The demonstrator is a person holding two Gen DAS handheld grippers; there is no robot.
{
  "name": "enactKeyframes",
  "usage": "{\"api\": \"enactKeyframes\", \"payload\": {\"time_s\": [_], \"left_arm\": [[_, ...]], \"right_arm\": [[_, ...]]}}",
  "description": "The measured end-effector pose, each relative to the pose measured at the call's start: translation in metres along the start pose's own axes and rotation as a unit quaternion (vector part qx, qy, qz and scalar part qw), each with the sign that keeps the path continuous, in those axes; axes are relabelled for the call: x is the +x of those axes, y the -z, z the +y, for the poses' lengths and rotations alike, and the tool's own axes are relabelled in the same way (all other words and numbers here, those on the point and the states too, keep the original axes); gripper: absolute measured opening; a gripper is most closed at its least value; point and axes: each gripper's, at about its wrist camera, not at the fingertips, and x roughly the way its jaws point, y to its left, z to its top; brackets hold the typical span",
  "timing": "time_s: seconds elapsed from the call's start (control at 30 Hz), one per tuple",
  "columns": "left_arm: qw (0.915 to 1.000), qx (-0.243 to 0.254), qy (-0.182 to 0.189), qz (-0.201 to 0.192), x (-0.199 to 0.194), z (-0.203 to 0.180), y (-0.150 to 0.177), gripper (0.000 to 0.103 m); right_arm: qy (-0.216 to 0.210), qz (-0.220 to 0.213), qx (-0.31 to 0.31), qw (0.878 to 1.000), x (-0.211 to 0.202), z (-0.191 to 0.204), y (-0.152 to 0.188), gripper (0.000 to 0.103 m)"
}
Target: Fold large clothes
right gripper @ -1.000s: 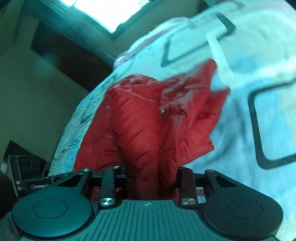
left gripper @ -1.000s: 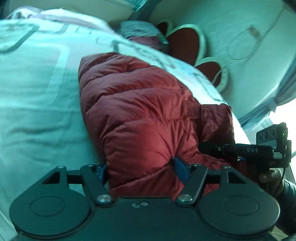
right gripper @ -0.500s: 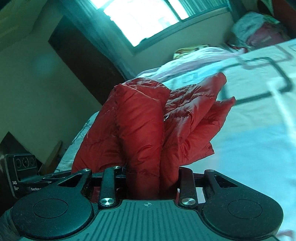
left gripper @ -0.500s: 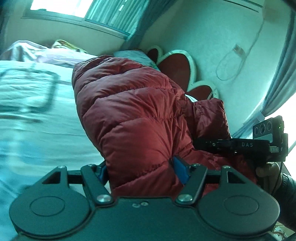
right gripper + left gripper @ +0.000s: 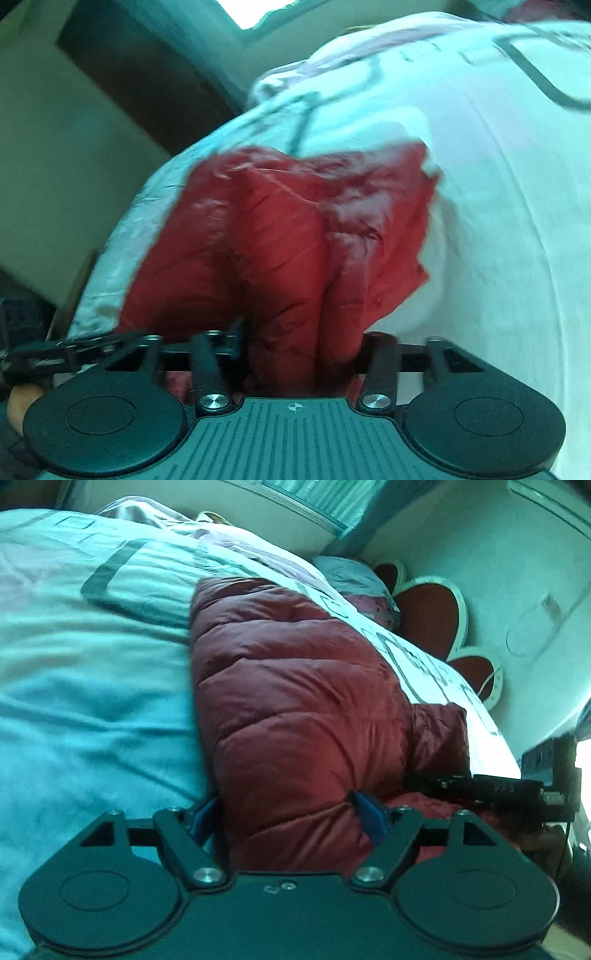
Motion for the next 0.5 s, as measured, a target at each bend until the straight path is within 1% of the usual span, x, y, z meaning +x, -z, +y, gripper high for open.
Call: {"api": "enactKeyframes", "payload": {"time_s": [0.03, 0.07, 0.13, 0.2, 0.23, 0.27, 0.3, 0.33, 0.37, 0.4, 0.43, 0.5], "left_arm": [[1.0, 0.005, -0.005, -0.005, -0.004, -0.003, 0.001, 0.08], [0.9998, 0.014, -0.012, -0.01, -0.01, -0.006, 0.0, 0.08], [0.9989, 0.032, -0.025, -0.021, -0.028, -0.008, -0.001, 0.078], [0.9964, 0.057, -0.039, -0.049, -0.056, -0.015, -0.001, 0.075], [0.9946, 0.071, -0.044, -0.061, -0.063, -0.02, -0.009, 0.075], [0.992, 0.09, -0.042, -0.079, -0.071, -0.03, -0.014, 0.075], [0.9898, 0.107, -0.034, -0.088, -0.074, -0.039, -0.019, 0.072], [0.9875, 0.126, -0.025, -0.092, -0.072, -0.05, -0.025, 0.071], [0.9842, 0.152, -0.016, -0.09, -0.066, -0.063, -0.032, 0.071], [0.9804, 0.178, -0.015, -0.084, -0.056, -0.074, -0.036, 0.07], [0.9771, 0.199, -0.019, -0.073, -0.041, -0.083, -0.04, 0.069], [0.9752, 0.216, -0.017, -0.045, -0.014, -0.088, -0.042, 0.066]], "right_arm": [[0.001, -0.002, 0.004, 1.0, -0.006, 0.0, 0.001, 0.053], [0.009, -0.012, -0.005, 1.0, -0.016, 0.002, 0.001, 0.053], [0.025, -0.041, -0.026, 0.999, -0.04, 0.009, -0.002, 0.053], [0.038, -0.086, -0.055, 0.994, -0.076, 0.018, 0.0, 0.053], [0.037, -0.102, -0.072, 0.991, -0.093, 0.028, 0.005, 0.053], [0.035, -0.113, -0.093, 0.989, -0.099, 0.04, 0.001, 0.048], [0.034, -0.119, -0.12, 0.985, -0.101, 0.052, -0.004, 0.032], [0.035, -0.118, -0.142, 0.982, -0.101, 0.062, -0.003, 0.027], [0.037, -0.114, -0.161, 0.98, -0.095, 0.07, -0.007, 0.026], [0.048, -0.107, -0.178, 0.977, -0.083, 0.078, -0.011, 0.025], [0.067, -0.099, -0.185, 0.975, -0.07, 0.08, -0.016, 0.024], [0.122, -0.078, -0.163, 0.976, -0.046, 0.067, -0.022, 0.023]]}}
